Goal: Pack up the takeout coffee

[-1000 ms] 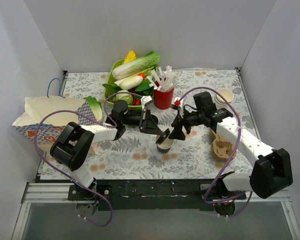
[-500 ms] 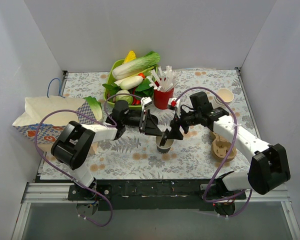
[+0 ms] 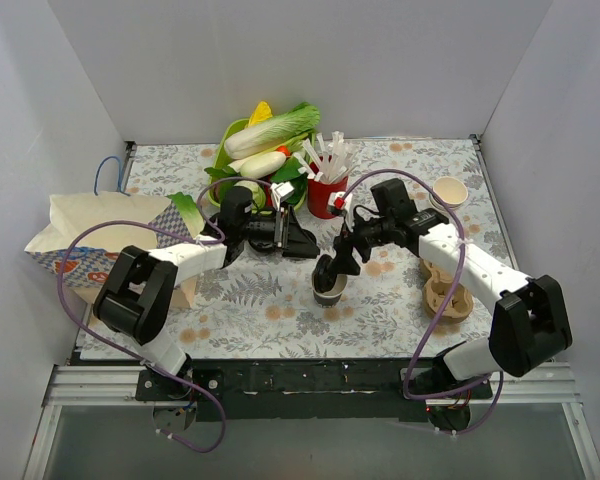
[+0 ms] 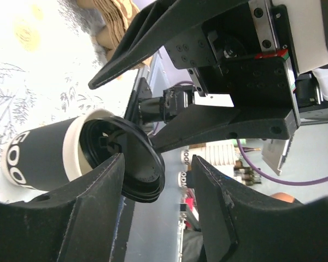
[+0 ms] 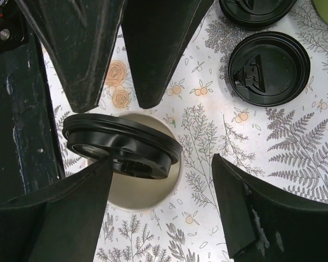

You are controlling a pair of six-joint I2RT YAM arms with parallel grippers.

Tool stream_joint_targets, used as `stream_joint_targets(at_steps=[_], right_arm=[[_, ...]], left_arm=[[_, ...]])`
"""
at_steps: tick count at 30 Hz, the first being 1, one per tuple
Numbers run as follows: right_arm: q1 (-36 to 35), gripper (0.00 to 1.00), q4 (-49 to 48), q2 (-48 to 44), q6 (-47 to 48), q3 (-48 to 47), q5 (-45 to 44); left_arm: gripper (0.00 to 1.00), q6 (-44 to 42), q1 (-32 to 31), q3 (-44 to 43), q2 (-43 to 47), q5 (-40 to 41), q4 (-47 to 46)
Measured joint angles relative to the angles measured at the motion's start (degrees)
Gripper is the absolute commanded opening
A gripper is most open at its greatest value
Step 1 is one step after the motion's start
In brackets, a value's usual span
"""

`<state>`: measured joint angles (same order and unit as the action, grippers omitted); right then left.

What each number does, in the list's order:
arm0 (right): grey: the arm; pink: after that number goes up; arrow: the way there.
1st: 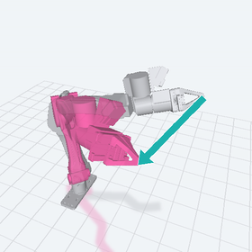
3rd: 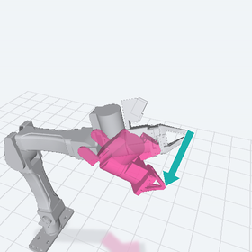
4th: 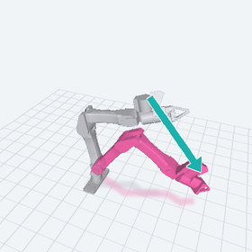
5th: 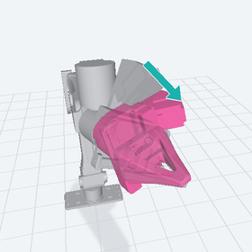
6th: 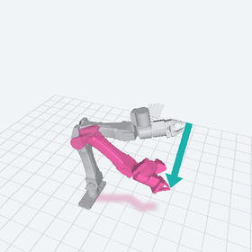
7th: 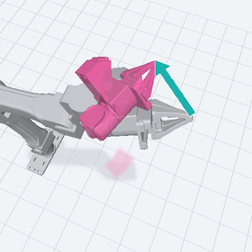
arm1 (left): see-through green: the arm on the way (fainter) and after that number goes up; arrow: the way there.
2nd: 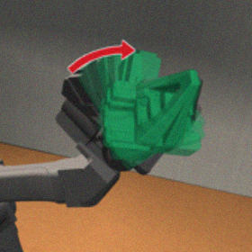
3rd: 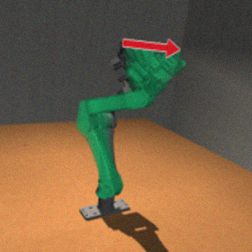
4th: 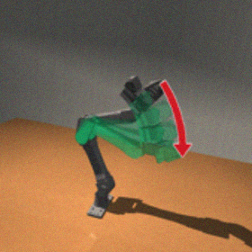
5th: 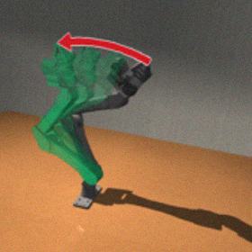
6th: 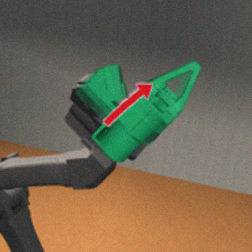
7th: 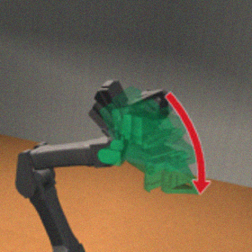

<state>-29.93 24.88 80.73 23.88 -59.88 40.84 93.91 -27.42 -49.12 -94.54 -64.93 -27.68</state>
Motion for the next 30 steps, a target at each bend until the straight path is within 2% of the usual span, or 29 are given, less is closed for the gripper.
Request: stream_joint_targets(at_steps=[11, 30], right_arm=[[-0.6, 0.8, -0.5, 1.9, -0.1, -1.6, -0.2], [-0.9, 0.8, -0.6, 2.9, -1.1, -1.7, -0.4]], left_arm=[[0.52, -11.8, 0.6, -1.9, 1.9, 7.0, 15.4], [0.5, -16.4, 0.6, -1.9, 1.9, 10.1, 21.2]])
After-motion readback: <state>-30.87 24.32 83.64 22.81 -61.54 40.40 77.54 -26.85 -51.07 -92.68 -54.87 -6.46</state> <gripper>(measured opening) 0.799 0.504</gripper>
